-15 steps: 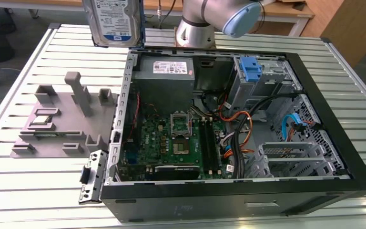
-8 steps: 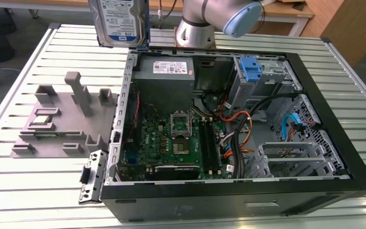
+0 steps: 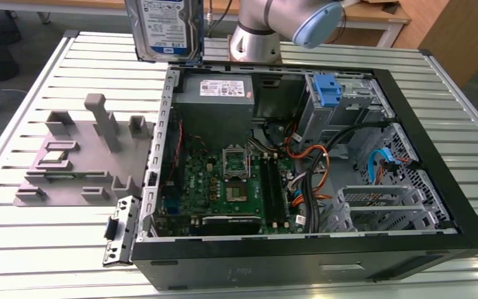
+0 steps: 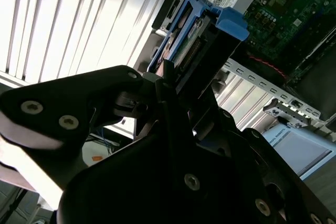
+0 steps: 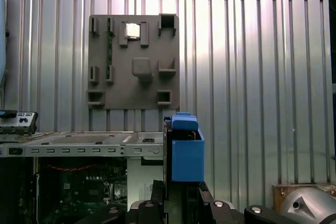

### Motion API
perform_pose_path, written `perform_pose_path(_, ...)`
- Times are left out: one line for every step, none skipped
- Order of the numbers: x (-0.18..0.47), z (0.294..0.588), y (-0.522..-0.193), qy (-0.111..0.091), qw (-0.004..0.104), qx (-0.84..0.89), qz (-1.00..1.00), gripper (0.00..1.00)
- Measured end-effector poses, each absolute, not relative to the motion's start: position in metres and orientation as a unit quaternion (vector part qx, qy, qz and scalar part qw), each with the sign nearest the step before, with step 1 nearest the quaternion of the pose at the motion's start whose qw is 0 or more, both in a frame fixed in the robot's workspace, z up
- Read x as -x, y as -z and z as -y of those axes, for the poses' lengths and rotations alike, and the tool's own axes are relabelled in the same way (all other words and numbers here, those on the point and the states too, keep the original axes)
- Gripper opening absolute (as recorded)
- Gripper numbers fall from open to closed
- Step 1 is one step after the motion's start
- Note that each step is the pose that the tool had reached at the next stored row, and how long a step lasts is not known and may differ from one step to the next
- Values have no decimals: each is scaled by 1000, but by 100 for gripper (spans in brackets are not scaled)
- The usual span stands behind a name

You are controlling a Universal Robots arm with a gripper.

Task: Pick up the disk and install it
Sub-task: 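Pick up the disk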

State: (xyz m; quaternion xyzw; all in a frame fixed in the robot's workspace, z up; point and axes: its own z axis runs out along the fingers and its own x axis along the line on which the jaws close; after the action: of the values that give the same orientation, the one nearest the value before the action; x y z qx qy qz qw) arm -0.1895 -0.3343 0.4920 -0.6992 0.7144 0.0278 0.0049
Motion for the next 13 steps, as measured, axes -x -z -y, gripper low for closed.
perform_pose_path(188, 334, -492, -28, 5, 699, -714, 35)
perform_pose_path(186, 334, -492, -28, 5, 699, -714, 35)
perform_pose_path(184, 334, -492, -28, 5, 699, -714, 35)
perform_pose_path(183, 334, -492, -28, 5, 699, -714, 35)
perform_pose_path(181, 334, -492, -28, 5, 699, -714, 35)
perform_pose_path(179, 334, -492, -28, 5, 699, -714, 35)
perform_pose_path(178, 334, -492, -28, 5, 699, -714, 35)
perform_pose_path(176, 334, -492, -28, 5, 699, -714, 35)
perform_pose_path(174, 334, -492, -28, 5, 699, -714, 35)
perform_pose_path(173, 334, -492, -28, 5, 699, -714, 35)
perform_pose_path(171, 334, -492, -28, 5, 699, -714, 35)
perform_pose_path(170, 334, -492, -28, 5, 699, -714, 35)
perform_pose_path(168, 334, -492, -28, 5, 699, -714, 35)
